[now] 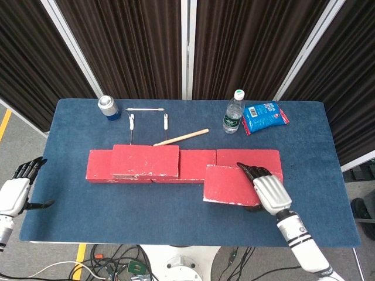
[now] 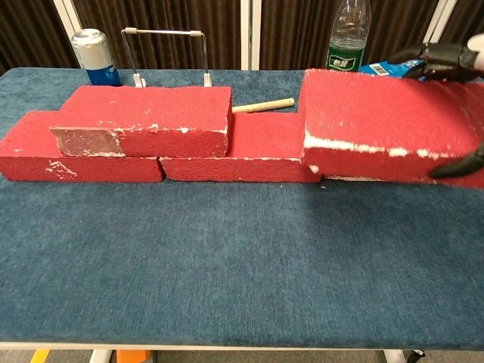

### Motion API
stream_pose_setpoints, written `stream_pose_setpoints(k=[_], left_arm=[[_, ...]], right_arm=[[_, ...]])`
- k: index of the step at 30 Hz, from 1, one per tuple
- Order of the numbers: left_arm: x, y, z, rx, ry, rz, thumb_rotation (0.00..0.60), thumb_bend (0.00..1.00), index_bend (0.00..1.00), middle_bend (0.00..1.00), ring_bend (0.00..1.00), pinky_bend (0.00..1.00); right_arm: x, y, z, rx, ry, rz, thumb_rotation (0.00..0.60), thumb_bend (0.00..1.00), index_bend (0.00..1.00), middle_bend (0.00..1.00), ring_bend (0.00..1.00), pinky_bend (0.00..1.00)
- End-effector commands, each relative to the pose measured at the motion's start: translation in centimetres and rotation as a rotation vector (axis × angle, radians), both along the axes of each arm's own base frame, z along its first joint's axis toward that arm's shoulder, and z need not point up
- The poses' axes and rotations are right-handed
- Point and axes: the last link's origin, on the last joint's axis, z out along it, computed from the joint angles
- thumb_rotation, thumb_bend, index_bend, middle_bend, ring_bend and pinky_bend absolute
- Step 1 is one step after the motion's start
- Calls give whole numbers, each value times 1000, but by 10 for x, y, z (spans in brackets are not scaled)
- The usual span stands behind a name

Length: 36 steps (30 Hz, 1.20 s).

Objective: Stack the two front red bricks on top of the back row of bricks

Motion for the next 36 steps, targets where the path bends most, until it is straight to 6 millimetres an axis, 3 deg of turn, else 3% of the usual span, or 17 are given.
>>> stream_pose_setpoints(k=[1,8,13,22,36], left_arm=[[3,-2,1,11,1,-11,600,0,7,0,0,0],[7,-4,4,23,10,-20,600,0,7,0,0,0],[10,-6,4,33,33,-31,600,0,7,0,0,0],[5,-7,0,61,53,-9,600,0,6,0,0,0],[4,-11,-1,58,36,-21,600,0,7,0,0,0]], right_arm=[[-5,-47,16,-16,13,23,600,42,0,215,184,288],[-14,-89,6,37,42,83,600,45,0,211,184,268],[-8,-106,-2,94,27,128,600,45,0,206,184,267],[9,-116,-6,186,-17,170,600,45,0,205,184,251],[18,-125,-23,252,2,118,600,44,0,192,172,251]])
